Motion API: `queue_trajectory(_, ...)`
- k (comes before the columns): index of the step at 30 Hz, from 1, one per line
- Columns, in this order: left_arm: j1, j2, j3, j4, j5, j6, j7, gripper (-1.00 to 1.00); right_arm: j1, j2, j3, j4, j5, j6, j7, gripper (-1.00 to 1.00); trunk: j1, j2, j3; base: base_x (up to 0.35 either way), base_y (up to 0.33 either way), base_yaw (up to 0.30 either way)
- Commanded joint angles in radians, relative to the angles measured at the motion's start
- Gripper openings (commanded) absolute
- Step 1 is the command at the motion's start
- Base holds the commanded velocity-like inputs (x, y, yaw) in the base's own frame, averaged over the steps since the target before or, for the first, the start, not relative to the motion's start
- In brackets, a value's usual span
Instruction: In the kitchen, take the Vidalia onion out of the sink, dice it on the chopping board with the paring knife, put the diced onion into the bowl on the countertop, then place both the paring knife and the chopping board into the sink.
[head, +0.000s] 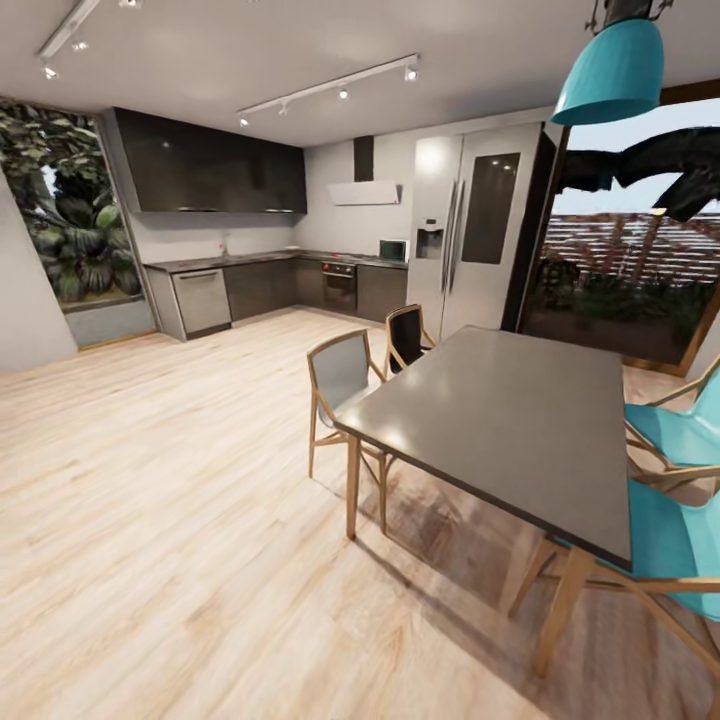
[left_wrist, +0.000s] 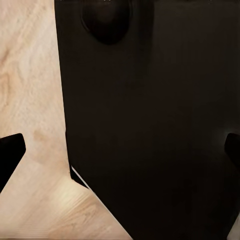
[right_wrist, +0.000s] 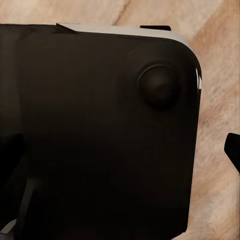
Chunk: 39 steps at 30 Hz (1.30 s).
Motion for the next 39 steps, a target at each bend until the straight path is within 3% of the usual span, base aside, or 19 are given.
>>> queue_trajectory(1,0.000,0.000,0.001,0.000,0.001,0.000,-0.001,1.00,0.000,0.000,0.000,0.000,0.000,-0.003,0.000,1.00,0.000,0.000,-0.001,-0.047,0.000,0.281)
queue_trajectory(19,0.000,0.001,0.002,-0.017,0.001,-0.001,-0.002,1.00,0.000,0.002,0.000,-0.011,-0.001,-0.004,0.000,1.00,0.000,0.000,-0.001,-0.006,0.000,0.282)
queue_trajectory(29,0.000,0.001,0.002,-0.018,0.001,-0.039,-0.002,1.00,0.000,0.010,0.000,-0.056,0.000,-0.004,0.000,1.00,0.000,0.000,-0.001,0.000,0.000,0.283)
queue_trajectory(39,0.000,0.001,0.003,-0.101,0.002,-0.041,-0.001,1.00,0.000,0.011,0.003,-0.094,0.004,-0.020,0.000,1.00,0.000,0.000,-0.001,0.000,0.000,0.283)
